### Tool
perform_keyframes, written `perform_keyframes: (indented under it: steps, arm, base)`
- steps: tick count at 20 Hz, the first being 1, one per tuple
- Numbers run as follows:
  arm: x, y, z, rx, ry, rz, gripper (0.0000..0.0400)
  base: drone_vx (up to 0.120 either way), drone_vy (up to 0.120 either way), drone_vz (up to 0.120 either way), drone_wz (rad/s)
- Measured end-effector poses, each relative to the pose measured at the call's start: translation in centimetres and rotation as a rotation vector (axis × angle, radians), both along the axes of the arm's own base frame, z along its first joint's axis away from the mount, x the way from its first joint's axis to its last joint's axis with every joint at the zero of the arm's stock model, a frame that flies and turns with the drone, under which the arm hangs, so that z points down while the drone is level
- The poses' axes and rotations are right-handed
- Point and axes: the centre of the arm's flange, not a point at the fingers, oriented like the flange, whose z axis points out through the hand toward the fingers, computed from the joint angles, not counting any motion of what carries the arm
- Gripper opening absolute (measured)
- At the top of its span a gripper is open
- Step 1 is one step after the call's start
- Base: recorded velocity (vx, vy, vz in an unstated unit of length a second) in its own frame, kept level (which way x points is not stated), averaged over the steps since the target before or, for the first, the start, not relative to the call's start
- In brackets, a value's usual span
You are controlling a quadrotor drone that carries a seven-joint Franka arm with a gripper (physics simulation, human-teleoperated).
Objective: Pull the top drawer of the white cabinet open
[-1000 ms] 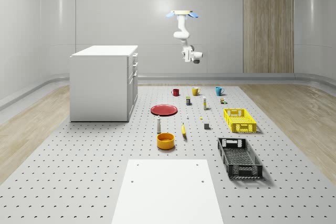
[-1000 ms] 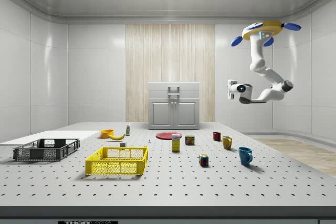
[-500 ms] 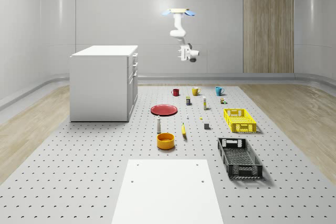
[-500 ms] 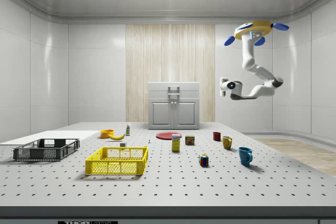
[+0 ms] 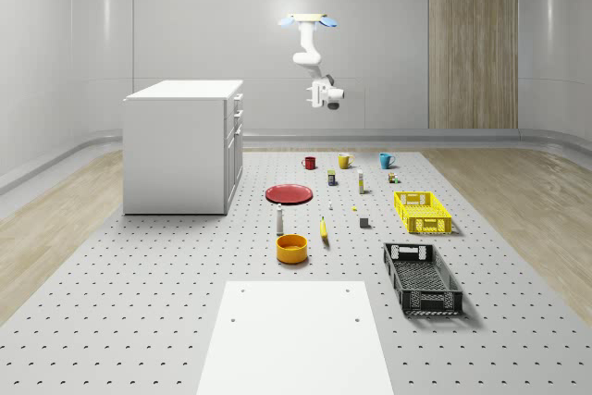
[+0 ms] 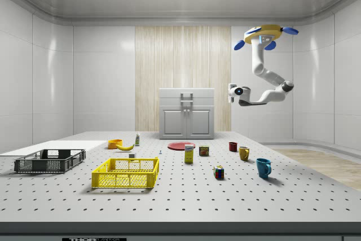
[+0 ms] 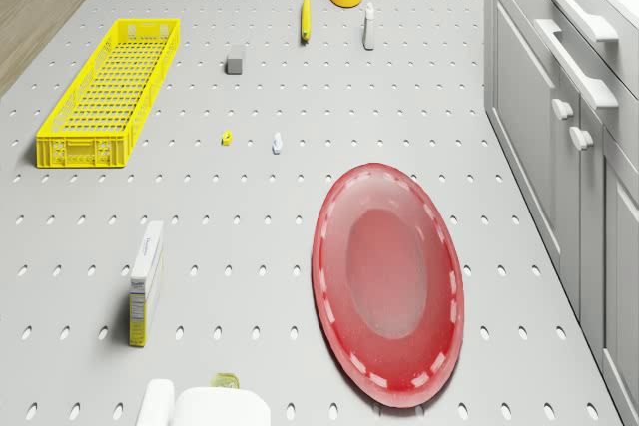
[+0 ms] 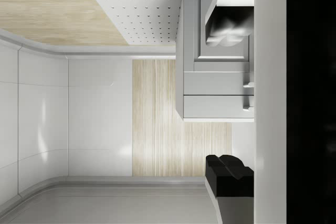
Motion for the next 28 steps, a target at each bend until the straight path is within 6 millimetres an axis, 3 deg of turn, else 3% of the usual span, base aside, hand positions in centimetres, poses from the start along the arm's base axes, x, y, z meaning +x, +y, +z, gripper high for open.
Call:
perform_keyframes:
  steps: [9, 15, 28]
  arm:
    - [0.0, 0.0, -0.01, 0.0, 0.0, 0.0, 0.0305]
    - [0.0, 0.0, -0.01, 0.0, 0.0, 0.0, 0.0305]
    - [0.0, -0.01, -0.02, 0.0, 0.0, 0.0, 0.0305]
  base:
    - [0.12, -0.12, 0.0, 0.0]
    - [0.12, -0.013, 0.0, 0.0]
    - [0.12, -0.12, 0.0, 0.0]
